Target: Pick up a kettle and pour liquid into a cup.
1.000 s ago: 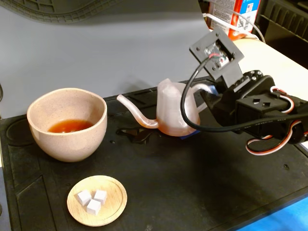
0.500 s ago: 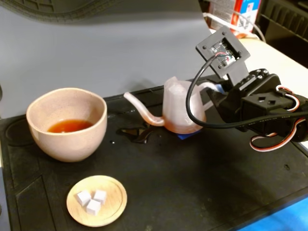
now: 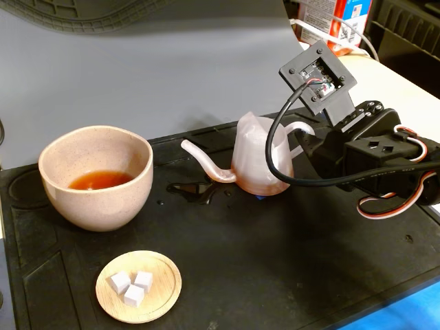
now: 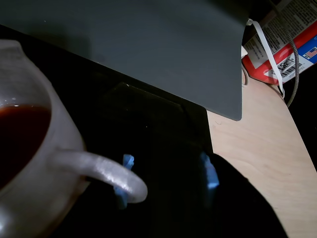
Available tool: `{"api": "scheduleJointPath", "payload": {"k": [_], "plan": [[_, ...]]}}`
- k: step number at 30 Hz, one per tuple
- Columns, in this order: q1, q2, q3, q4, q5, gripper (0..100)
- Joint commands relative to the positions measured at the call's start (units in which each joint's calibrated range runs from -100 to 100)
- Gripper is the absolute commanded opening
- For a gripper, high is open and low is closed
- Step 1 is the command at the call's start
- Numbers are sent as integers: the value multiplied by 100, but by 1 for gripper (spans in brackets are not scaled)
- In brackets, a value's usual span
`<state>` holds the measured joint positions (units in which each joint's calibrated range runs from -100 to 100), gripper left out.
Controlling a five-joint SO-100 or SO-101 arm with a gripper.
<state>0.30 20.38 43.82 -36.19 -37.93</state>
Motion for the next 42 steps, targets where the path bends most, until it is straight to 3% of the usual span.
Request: {"api": "scheduleJointPath", "payload": {"k": [1, 15, 21, 24, 27, 31, 33, 38, 42], "plan": [[-19, -41, -44, -112, 22, 18], [-194, 462, 174, -708, -25, 18], [-87, -707, 1254, -631, -31, 18], [-95, -2345, 2633, -622, -73, 17], [-156, -4265, 3967, -622, -272, 9], [-171, -5365, 4284, -613, -277, 0], [-369, -5852, 4339, -613, -571, 1], [-627, -6492, 4339, -605, -618, 1], [-627, -7379, 4248, 312, -624, 1]]}}
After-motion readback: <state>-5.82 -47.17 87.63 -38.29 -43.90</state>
